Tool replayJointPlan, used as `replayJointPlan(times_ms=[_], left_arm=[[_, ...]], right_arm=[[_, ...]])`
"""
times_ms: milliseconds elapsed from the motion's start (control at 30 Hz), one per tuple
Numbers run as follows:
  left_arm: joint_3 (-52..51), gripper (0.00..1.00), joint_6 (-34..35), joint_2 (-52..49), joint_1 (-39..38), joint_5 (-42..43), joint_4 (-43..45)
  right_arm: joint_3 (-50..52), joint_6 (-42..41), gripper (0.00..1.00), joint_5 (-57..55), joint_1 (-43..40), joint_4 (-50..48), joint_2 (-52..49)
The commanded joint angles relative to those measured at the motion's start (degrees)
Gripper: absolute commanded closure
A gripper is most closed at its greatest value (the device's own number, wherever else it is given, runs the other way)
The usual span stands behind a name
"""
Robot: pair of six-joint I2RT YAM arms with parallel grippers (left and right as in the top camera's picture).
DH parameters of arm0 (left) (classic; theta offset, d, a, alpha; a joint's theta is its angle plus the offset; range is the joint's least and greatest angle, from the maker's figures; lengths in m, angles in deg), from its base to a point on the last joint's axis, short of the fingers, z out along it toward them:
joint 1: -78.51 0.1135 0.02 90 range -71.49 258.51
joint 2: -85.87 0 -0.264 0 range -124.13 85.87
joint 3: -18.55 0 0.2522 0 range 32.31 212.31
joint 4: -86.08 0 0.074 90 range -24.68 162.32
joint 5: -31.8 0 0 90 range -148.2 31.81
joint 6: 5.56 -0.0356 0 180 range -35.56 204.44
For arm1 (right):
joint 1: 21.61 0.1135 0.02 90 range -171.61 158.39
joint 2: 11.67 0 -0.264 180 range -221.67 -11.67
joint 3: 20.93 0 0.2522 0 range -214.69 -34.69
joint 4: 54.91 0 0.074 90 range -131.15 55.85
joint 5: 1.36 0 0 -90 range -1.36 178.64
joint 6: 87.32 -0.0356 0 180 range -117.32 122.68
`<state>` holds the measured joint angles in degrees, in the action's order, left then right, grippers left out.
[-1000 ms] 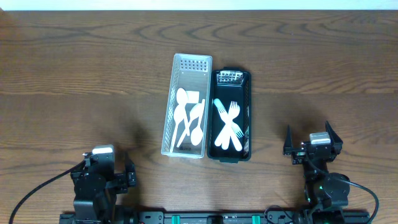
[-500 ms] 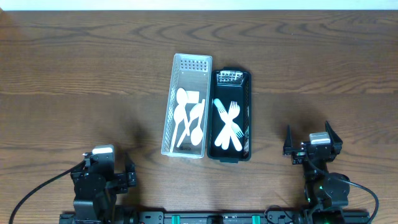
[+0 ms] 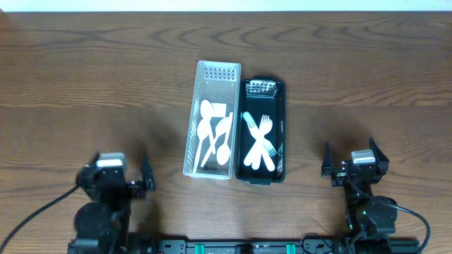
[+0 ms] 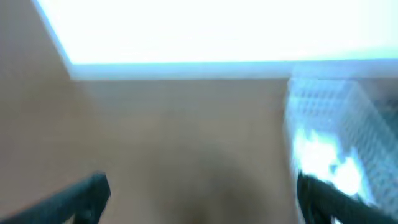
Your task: Pack container
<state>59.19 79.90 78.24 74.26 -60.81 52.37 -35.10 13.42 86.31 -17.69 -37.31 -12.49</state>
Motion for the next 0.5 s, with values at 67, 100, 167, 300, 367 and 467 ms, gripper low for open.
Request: replayJointPlan(times_ms=[67,100,167,300,367,467], left_arm=[[-7.69,0.02,0.24,0.96,-0.15,6.43,19.12],[-9.22,0.02,0.24,1.16,-0.15,6.14,20.48],[-13.25,0.02,0.24,2.36,-0.15,6.05,21.81],[-20.63,0.02,0.24,7.85,-0.15,6.03,22.16],[-22.71,0.02,0.28,7.23,0.07,6.12,23.96],[-24.24,0.02,0.04,7.56,0.22,6.03,22.69]], right_arm=[[0.09,-1.05,0.01,0.39,-0.48,0.26,0.44],[0.09,-1.05,0.01,0.39,-0.48,0.26,0.44],[0.09,-1.05,0.01,0.39,-0.48,0.24,0.44],[0.09,-1.05,0.01,0.39,-0.48,0.26,0.44],[0.09,-1.05,0.01,0.39,-0.48,0.26,0.44],[0.09,-1.05,0.01,0.39,-0.48,0.26,0.44]])
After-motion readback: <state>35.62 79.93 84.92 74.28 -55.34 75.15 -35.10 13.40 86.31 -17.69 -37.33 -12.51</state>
